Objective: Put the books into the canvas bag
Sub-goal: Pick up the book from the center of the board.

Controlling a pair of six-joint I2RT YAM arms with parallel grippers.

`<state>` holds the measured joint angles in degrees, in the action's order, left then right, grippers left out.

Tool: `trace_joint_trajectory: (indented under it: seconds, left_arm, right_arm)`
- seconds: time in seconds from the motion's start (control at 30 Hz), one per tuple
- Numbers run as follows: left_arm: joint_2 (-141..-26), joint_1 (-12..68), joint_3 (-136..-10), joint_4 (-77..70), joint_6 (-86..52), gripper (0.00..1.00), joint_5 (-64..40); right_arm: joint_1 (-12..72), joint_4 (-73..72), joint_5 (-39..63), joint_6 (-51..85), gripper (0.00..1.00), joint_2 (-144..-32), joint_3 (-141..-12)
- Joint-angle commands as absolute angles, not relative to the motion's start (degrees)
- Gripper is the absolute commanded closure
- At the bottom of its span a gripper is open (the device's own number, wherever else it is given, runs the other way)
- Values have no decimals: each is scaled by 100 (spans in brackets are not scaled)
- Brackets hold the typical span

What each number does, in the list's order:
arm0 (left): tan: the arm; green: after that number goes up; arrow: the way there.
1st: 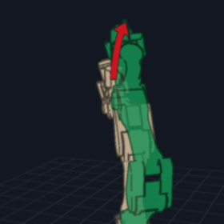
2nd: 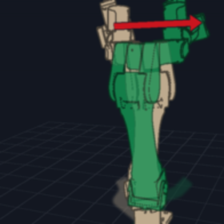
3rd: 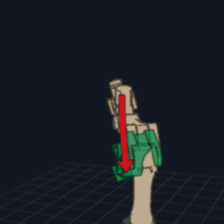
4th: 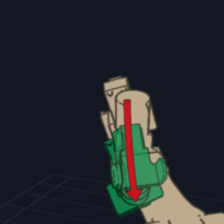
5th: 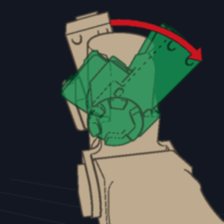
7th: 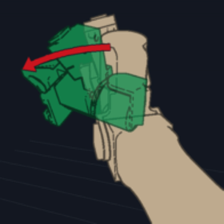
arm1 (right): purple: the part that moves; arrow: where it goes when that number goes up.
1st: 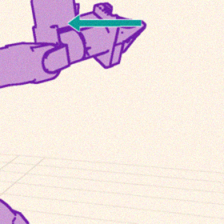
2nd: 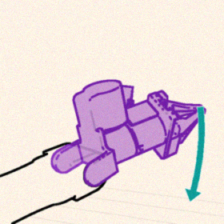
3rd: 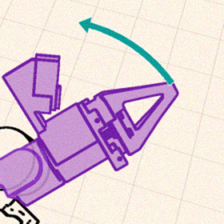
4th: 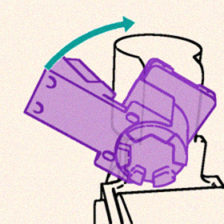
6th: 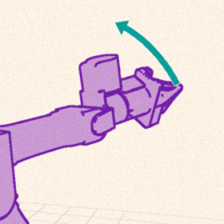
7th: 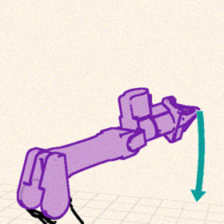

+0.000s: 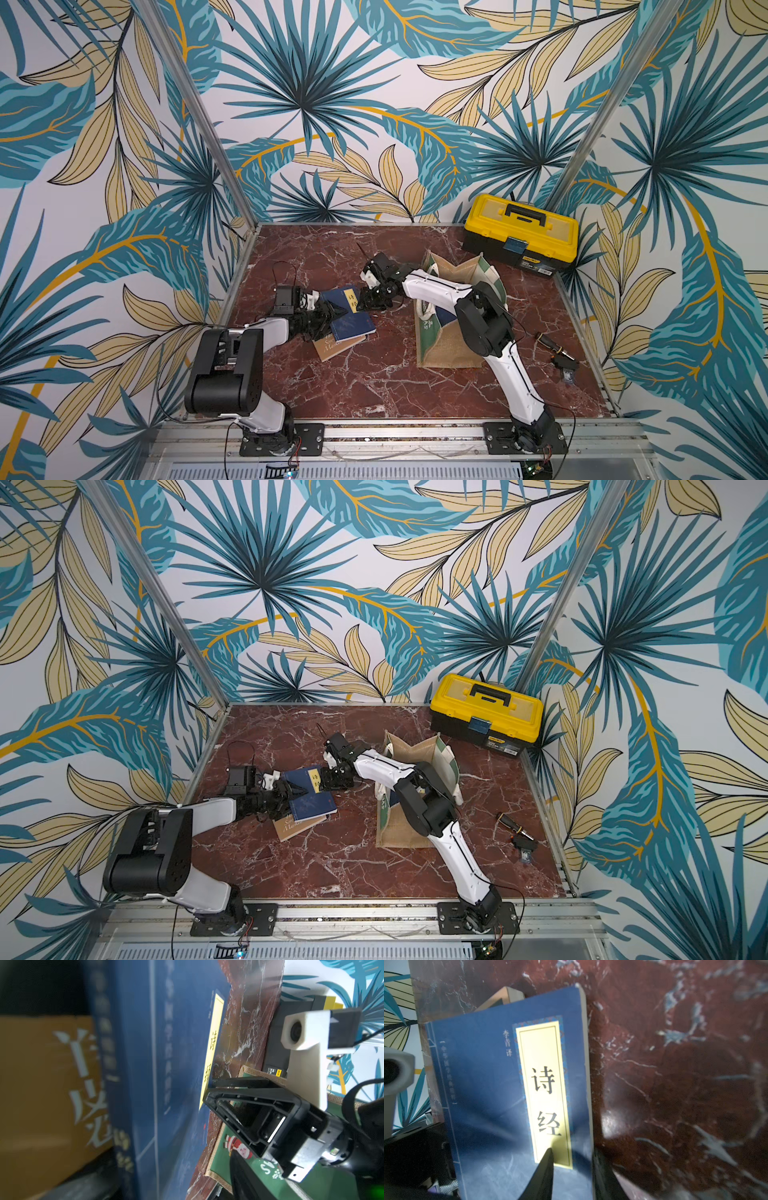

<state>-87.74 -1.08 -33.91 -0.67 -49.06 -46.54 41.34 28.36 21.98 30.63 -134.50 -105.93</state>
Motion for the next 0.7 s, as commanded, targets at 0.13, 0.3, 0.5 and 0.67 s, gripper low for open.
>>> trace_joint_trajectory:
  seconds: [0.13,0.3,0.5,0.67]
  left_arm:
    - [-7831,-79,-3654,746,-4478,89,-4634]
    - [-6936,-81,-4577,2434,-3570,95,-4190]
    - [-6212,-157,-5486,3011,-2993,96,-4595]
    - [-5938,-331,-5866,2487,-3177,96,-5853]
  right_arm:
    - [4227,3129,1887,2981,63,-12558,-10362]
    - [4296,3515,1271,2540,54,-11534,-10450]
    - [4359,3813,1063,2315,42,-10483,-10460]
    - [4334,3762,1247,2415,31,-9792,-10222]
